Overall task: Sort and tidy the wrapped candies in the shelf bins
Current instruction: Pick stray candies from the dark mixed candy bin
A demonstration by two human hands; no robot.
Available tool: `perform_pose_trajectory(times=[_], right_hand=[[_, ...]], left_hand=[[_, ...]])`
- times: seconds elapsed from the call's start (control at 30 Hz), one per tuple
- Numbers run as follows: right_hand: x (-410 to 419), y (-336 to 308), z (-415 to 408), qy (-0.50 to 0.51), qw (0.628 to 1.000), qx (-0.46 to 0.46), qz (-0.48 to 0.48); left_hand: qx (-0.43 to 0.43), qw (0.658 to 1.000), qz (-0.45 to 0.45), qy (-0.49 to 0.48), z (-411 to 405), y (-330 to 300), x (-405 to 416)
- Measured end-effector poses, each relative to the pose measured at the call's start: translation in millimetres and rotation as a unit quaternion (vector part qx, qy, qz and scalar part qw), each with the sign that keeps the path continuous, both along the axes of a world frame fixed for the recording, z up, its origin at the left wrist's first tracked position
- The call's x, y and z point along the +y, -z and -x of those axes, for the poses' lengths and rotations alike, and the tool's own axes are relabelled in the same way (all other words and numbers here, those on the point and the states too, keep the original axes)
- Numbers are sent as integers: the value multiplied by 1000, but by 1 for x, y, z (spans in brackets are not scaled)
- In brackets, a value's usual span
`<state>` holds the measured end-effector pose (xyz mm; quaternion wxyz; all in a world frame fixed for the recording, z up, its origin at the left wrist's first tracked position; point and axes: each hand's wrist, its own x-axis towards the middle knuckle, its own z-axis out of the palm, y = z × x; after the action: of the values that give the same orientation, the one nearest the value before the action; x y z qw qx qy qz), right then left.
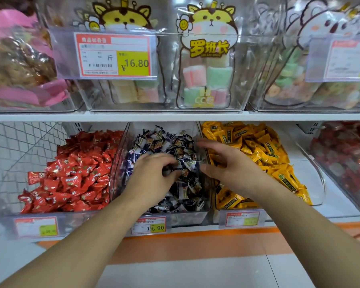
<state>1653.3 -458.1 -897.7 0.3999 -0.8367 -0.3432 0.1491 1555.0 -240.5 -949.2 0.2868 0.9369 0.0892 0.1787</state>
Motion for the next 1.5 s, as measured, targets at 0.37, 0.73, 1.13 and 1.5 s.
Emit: perform_pose_trajectory(times=[0.37,0.73,1.13,1.5], right_hand=[[-1,2,-3,2,1000,-2,3],[-1,-4,4,8,1000,-11,18],[-2,-9,8,11,999,-20,31],[6,-25,26,27,991,-118,63]], left_hand=[[154,965,-189,99,-17,-6,-12],[126,980,-154,22,4,-10,4],[99,992,-81,-15,14,-12,2],[69,995,2,68,51,-38,-25]])
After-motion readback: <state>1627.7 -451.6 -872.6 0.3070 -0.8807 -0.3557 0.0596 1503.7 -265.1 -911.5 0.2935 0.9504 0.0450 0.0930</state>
